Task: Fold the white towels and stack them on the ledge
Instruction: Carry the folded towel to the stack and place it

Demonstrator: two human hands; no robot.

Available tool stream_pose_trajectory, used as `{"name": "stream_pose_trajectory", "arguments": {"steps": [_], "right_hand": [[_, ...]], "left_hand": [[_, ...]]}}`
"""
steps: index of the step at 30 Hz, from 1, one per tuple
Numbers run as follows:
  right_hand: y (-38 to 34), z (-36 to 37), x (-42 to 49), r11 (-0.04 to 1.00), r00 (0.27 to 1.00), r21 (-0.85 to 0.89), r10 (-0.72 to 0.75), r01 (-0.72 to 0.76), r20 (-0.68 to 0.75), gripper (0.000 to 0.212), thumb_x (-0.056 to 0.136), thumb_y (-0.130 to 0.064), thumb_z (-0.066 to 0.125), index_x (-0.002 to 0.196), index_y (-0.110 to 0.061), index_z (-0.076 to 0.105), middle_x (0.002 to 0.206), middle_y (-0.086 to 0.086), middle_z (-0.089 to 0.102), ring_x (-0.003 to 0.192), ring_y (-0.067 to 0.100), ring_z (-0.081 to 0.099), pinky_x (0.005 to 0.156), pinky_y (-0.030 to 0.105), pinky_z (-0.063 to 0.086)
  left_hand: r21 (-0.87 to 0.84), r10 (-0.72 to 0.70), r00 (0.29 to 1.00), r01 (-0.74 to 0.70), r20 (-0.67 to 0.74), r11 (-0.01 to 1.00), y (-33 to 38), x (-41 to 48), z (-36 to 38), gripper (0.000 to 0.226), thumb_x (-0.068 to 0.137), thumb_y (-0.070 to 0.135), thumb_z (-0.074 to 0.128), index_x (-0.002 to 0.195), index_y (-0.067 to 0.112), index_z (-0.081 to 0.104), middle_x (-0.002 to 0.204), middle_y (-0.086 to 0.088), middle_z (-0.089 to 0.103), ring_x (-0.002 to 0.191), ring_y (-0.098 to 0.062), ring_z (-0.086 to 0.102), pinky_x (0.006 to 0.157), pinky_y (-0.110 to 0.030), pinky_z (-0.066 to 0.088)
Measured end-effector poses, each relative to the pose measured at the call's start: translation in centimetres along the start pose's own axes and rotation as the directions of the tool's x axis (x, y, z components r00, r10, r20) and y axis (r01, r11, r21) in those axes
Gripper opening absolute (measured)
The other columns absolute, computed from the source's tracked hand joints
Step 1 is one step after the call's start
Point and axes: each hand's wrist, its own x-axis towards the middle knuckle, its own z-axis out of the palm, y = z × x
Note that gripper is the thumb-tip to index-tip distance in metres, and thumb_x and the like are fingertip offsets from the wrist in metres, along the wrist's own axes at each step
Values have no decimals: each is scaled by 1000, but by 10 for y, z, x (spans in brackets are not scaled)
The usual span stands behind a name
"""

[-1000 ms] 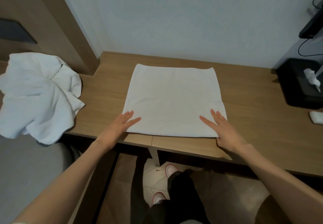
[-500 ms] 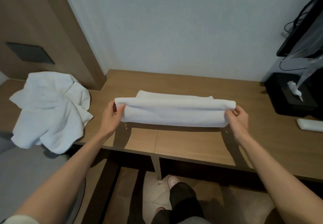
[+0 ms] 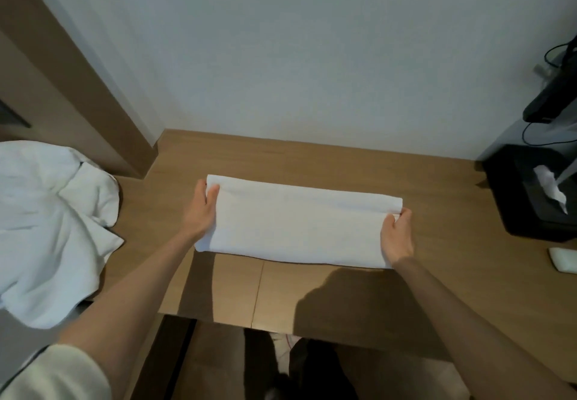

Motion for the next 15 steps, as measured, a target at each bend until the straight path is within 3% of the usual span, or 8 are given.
{"name": "stream_pose_trajectory", "arguments": {"steps": [2, 4, 7, 10, 13, 15], "right_hand": [[3, 6, 11, 998, 1000, -67, 14, -13, 8, 31, 102, -23, 31, 127, -6, 36, 118, 17, 54, 102, 37, 54, 85, 43, 42], [9, 11, 18, 995, 1000, -104, 4, -5, -6, 28, 103, -27, 31, 122, -8, 37, 108, 16, 56, 88, 30, 54, 74, 38, 41], [15, 15, 23, 983, 999, -182, -9, 0, -49, 22, 103, -32, 31, 109, -12, 39, 96, 13, 57, 73, 23, 50, 63, 32, 34], [16, 16, 27, 982, 994, -185, 24, -44, -107, 21, 101, -36, 38, 104, -16, 38, 99, 11, 58, 81, 30, 55, 68, 34, 36], [18, 14, 24, 991, 981, -107, 59, -80, -183, 29, 96, -45, 44, 103, -18, 41, 99, 8, 59, 83, 29, 55, 72, 35, 38], [21, 13, 17, 995, 972, -48, 70, -82, -222, 32, 93, -50, 48, 103, -20, 45, 98, 5, 62, 83, 26, 55, 73, 34, 41]], "left_hand": [[21, -38, 999, 38, -7, 999, -5, 6, 10, 37, 102, 42, 30, 123, 14, 41, 106, 1, 50, 93, -18, 50, 77, -35, 35], [57, -57, 998, 58, -24, 997, -11, 9, 16, 42, 101, 45, 30, 129, 15, 41, 107, 3, 49, 93, -18, 50, 79, -36, 37], [118, -81, 995, 88, -65, 989, -14, 14, 19, 41, 100, 49, 31, 123, 17, 44, 101, 3, 53, 89, -20, 53, 75, -37, 40], [125, -143, 983, 157, -114, 980, -14, 10, 20, 35, 97, 50, 37, 105, 16, 43, 87, 0, 54, 81, -21, 55, 66, -34, 38], [130, -240, 968, 249, -79, 960, -13, 2, 20, 41, 92, 57, 42, 104, 18, 38, 87, 5, 51, 76, -12, 51, 63, -31, 36], [129, -314, 948, 319, -57, 939, -15, -5, 19, 45, 91, 57, 44, 105, 15, 37, 94, 2, 51, 83, -18, 53, 67, -34, 39]]}}
